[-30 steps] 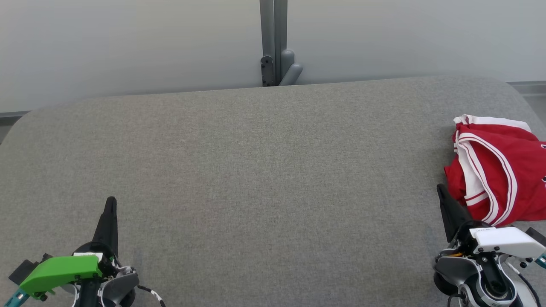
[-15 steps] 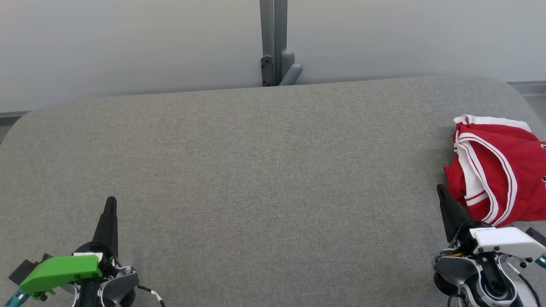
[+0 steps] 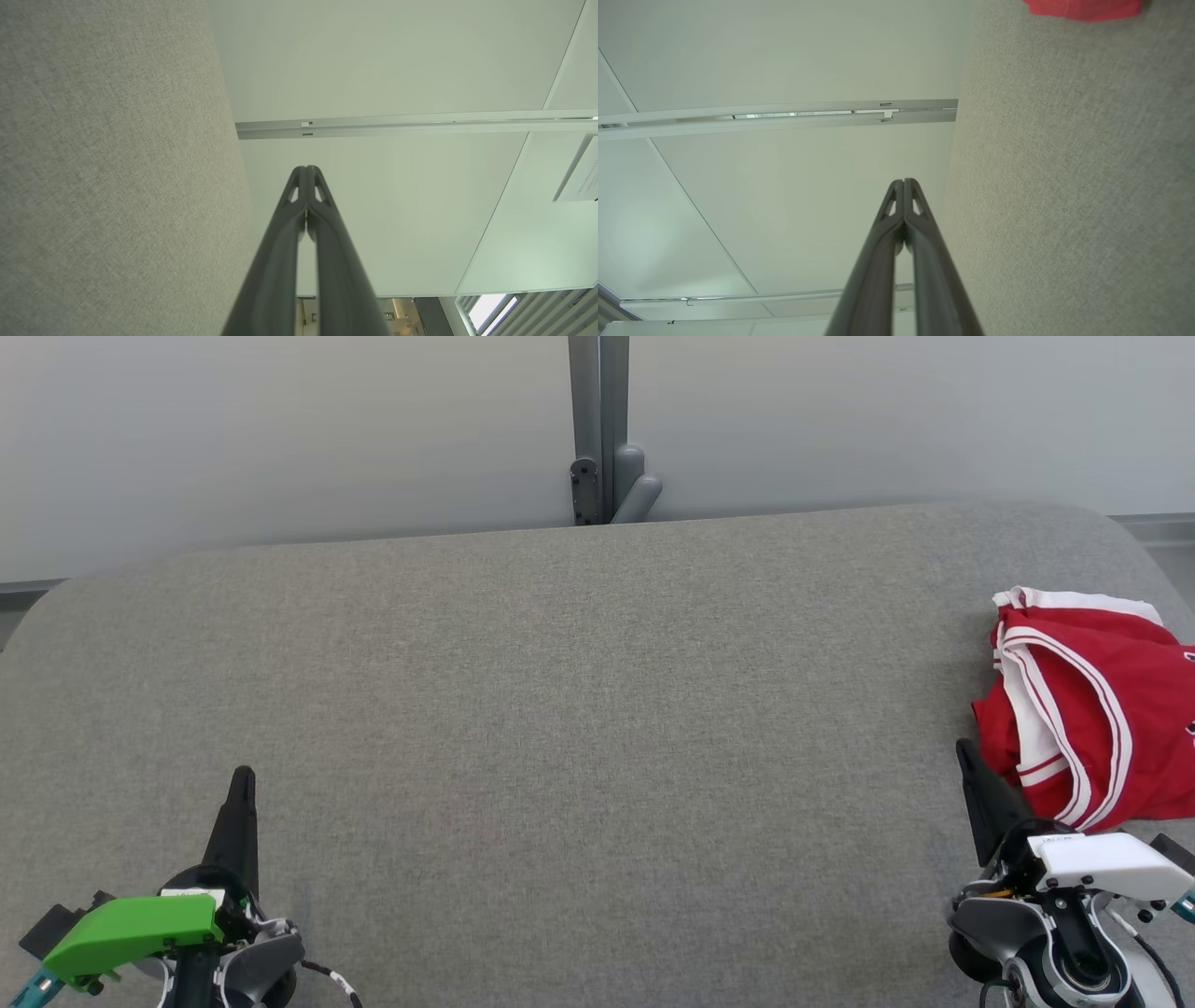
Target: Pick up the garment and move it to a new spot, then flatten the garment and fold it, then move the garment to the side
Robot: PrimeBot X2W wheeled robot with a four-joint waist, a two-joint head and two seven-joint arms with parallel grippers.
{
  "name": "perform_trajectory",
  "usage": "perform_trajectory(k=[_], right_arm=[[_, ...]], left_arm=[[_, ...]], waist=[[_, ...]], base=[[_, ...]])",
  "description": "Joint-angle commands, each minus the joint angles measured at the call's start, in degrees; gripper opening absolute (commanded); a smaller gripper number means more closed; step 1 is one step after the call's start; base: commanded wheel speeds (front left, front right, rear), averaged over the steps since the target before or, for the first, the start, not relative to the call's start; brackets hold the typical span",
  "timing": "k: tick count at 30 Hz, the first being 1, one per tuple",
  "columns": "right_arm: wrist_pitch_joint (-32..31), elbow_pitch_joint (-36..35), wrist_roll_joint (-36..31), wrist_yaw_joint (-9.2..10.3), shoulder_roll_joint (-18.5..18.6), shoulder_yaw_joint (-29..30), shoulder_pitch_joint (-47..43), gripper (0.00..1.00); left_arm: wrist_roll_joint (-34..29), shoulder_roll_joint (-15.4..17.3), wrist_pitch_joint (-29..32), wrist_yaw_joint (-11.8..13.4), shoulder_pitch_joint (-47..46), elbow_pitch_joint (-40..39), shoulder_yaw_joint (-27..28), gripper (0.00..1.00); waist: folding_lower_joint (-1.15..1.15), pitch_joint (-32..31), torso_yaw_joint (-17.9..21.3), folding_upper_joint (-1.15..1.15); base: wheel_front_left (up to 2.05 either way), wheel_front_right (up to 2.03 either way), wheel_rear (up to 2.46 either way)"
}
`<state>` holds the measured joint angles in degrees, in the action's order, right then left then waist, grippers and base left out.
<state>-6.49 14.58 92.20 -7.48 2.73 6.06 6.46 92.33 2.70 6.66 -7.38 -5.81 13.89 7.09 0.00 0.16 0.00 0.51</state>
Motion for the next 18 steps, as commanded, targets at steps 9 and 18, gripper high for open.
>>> perform_trajectory(k=[9,18], right_arm=[[-0.07,-0.19,0.41,-0.02,0.28,0.05,0.58,0.0],[-0.07,-0.19,0.41,-0.02,0.28,0.05,0.58,0.0]], left_arm=[[0.12,0.34,0.18,-0.26,-0.6,-0.06,0.03,0.0],[0.12,0.34,0.18,-0.26,-0.6,-0.06,0.03,0.0]], waist=[[0.0,0.0,0.0,-0.51],[0.0,0.0,0.0,-0.51]], base=[[0.0,0.0,0.0],[0.0,0.0,0.0]])
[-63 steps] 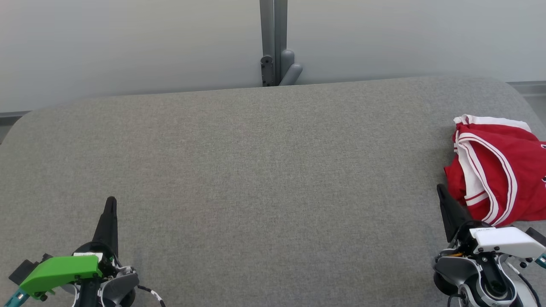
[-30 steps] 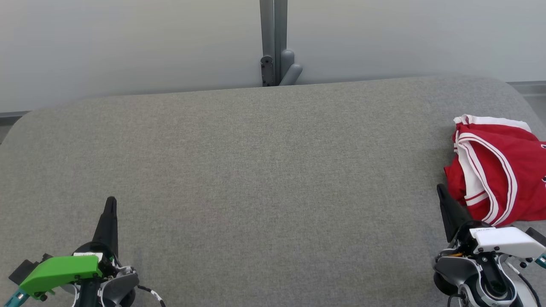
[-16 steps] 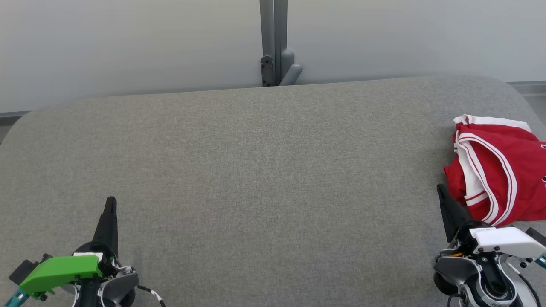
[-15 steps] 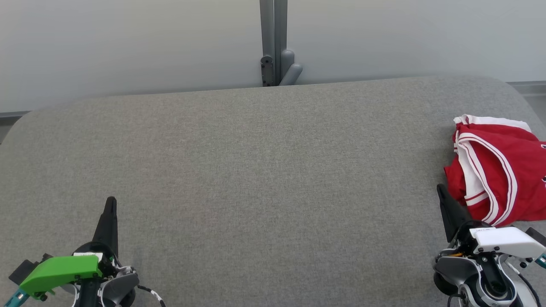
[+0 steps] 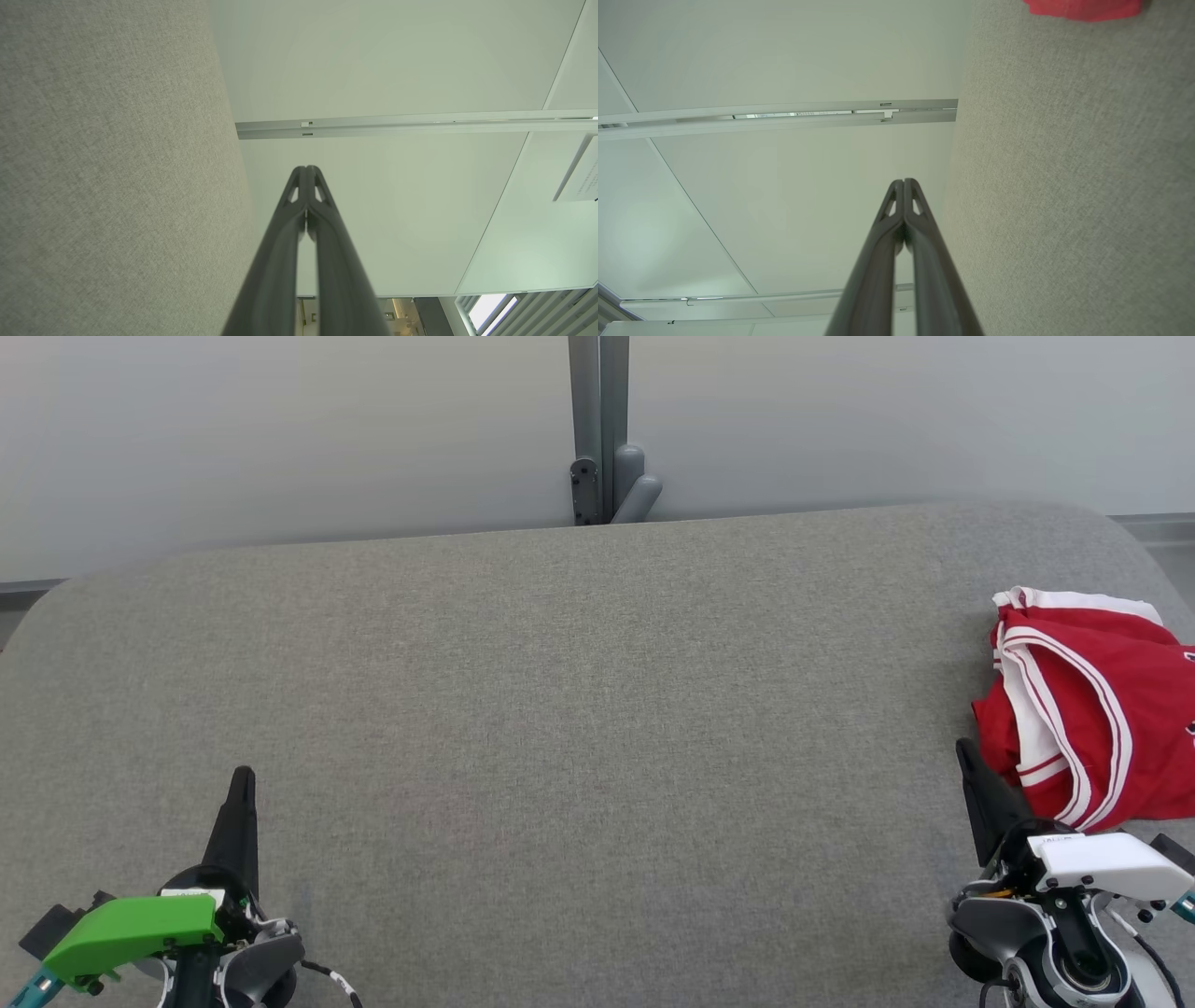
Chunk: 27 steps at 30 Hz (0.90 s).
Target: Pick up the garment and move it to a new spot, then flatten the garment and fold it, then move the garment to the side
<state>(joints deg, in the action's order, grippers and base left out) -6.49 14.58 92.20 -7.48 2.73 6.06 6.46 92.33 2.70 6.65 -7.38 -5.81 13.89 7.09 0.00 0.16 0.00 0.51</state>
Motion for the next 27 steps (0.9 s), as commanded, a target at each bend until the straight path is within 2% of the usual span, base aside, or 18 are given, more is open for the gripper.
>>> perform_trajectory(k=[1,27], right_arm=[[-0.07,-0.19,0.41,-0.02,0.28,0.05,0.58,0.0],[-0.06,-0.19,0.41,-0.02,0.28,0.05,0.57,0.0]], left_arm=[[0.12,0.34,0.2,-0.26,-0.59,-0.06,0.03,0.0],[0.12,0.34,0.2,-0.26,-0.59,-0.06,0.03,0.0]], waist=[[0.0,0.0,0.0,-0.51],[0.0,0.0,0.0,-0.51]], base=[[0.0,0.0,0.0],[0.0,0.0,0.0]])
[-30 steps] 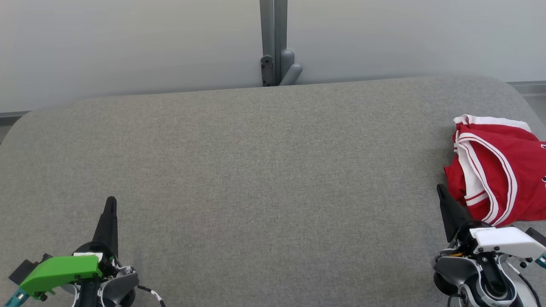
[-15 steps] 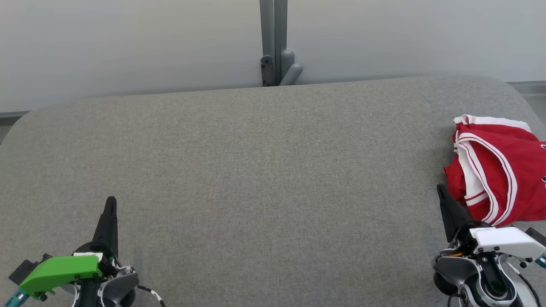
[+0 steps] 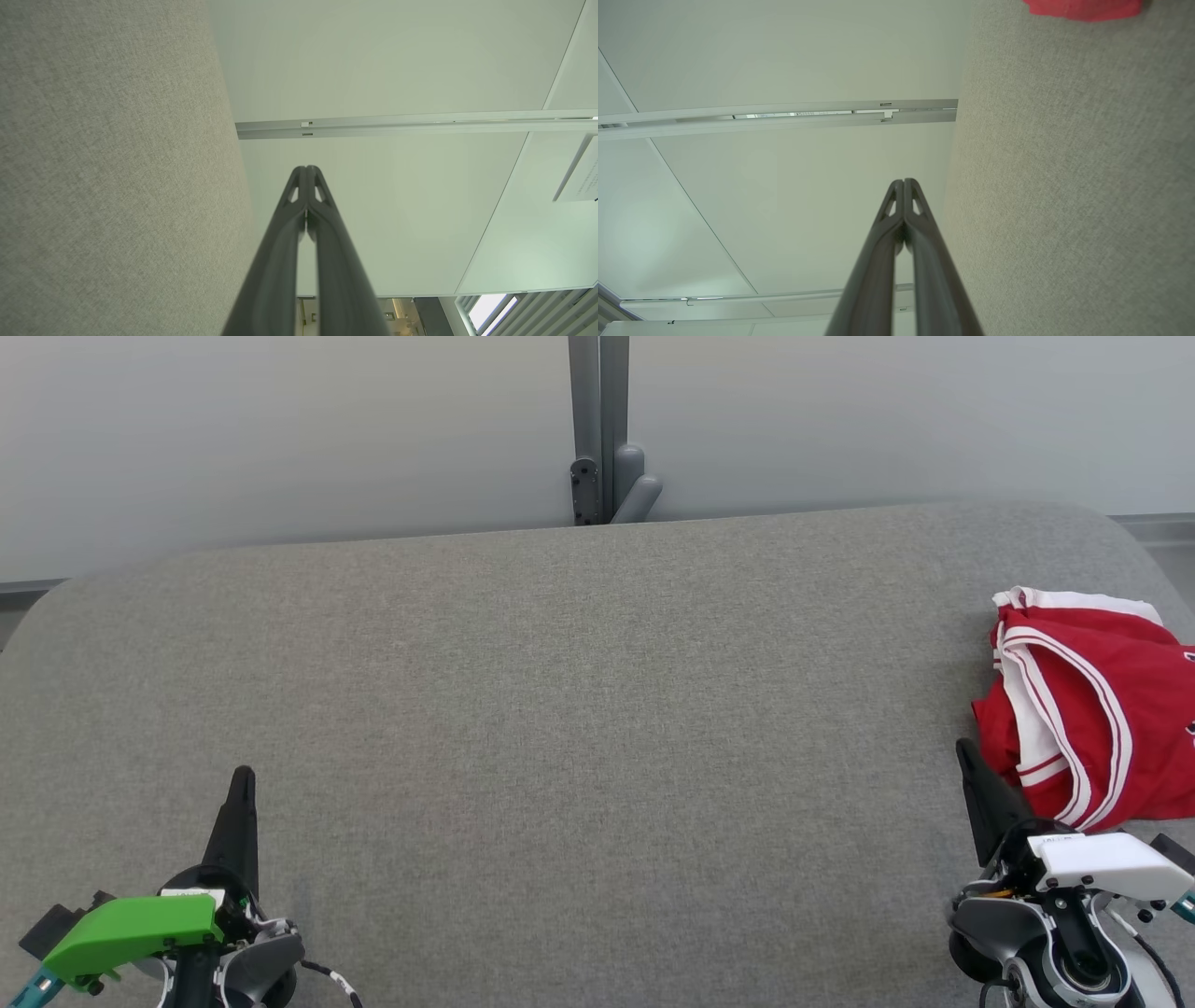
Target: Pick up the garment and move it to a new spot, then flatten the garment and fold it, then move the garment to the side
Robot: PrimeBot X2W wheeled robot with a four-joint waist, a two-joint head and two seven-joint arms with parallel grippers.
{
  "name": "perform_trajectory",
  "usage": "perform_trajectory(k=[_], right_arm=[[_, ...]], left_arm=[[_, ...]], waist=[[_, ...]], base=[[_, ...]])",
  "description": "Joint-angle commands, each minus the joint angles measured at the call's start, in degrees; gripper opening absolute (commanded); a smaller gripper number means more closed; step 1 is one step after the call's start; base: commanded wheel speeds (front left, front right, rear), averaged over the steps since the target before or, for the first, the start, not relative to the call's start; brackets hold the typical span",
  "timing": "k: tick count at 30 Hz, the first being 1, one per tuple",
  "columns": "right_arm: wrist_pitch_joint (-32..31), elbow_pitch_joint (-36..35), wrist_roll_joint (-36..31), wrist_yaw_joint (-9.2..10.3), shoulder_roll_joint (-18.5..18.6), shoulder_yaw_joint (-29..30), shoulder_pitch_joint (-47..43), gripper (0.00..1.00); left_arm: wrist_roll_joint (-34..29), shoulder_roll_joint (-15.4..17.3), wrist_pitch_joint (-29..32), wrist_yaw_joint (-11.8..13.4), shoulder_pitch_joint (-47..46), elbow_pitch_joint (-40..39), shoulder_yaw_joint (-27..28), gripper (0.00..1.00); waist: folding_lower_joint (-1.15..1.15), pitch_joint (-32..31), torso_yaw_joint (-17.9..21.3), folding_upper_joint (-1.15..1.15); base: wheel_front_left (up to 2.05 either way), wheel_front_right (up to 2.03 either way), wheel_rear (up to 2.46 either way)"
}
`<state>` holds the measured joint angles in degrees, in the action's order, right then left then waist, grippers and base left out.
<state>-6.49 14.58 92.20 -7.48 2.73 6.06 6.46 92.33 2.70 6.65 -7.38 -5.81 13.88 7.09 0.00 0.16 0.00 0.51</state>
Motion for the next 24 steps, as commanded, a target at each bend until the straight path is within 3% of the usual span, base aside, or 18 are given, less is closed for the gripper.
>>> perform_trajectory(k=[1,24], right_arm=[[-0.06,-0.19,0.41,-0.02,0.28,0.05,0.57,0.0],[-0.06,-0.19,0.41,-0.02,0.28,0.05,0.57,0.0]], left_arm=[[0.12,0.34,0.2,-0.26,-0.59,-0.05,0.03,0.0],[0.12,0.34,0.19,-0.26,-0.59,-0.05,0.03,0.0]], waist=[[0.0,0.0,0.0,-0.51],[0.0,0.0,0.0,-0.51]], base=[[0.0,0.0,0.0],[0.0,0.0,0.0]])
